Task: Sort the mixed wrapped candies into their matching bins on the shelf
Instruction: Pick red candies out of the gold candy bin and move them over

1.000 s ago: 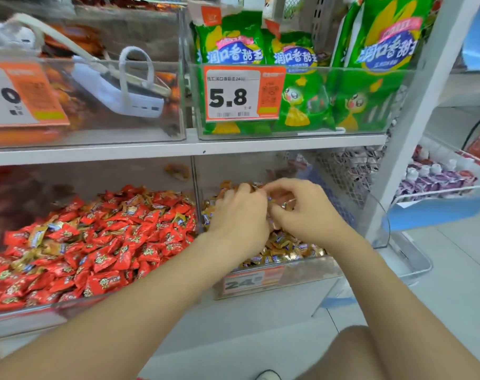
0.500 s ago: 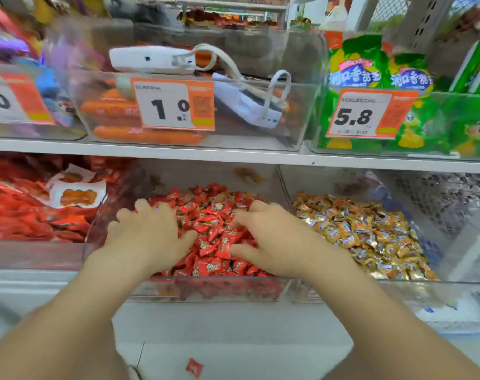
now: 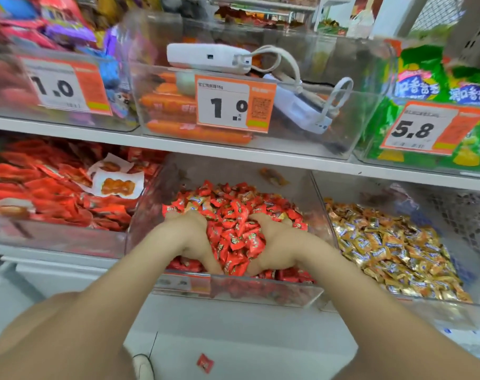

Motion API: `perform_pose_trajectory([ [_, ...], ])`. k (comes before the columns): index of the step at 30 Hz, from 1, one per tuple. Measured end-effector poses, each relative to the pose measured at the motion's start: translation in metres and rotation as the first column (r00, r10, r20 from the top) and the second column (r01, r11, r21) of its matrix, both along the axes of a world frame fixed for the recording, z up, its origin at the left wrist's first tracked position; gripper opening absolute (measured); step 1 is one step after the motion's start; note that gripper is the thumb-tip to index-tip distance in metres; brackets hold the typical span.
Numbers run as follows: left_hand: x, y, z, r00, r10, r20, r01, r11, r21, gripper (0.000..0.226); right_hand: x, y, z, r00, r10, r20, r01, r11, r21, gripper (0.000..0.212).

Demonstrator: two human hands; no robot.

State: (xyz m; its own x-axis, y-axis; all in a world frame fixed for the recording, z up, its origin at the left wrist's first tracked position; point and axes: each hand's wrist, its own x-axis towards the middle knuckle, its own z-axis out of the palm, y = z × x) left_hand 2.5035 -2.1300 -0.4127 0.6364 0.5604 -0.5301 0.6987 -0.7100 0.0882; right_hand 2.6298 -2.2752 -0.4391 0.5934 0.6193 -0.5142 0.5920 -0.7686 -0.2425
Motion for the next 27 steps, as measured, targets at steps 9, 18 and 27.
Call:
perform_pose_trajectory([
  [9, 0.020, 0.024, -0.022, 0.947, 0.022, 0.319, 0.034, 0.985, -0.170, 0.146, 0.016, 0.001, -0.008, 0.991, 0.111, 0.069, -0.128, 0.926, 0.355, 0.122],
  [18, 0.028, 0.054, 0.000, 0.901, 0.117, 0.417, -0.015, 0.971, -0.240, 0.099, 0.021, 0.003, 0.029, 0.986, -0.076, 0.145, 0.002, 0.890, 0.457, 0.058],
  [27, 0.063, 0.078, -0.039, 0.880, 0.199, 0.431, -0.134, 0.975, -0.177, 0.120, 0.061, 0.067, -0.021, 0.972, -0.188, 0.140, 0.128, 0.926, 0.356, 0.083],
])
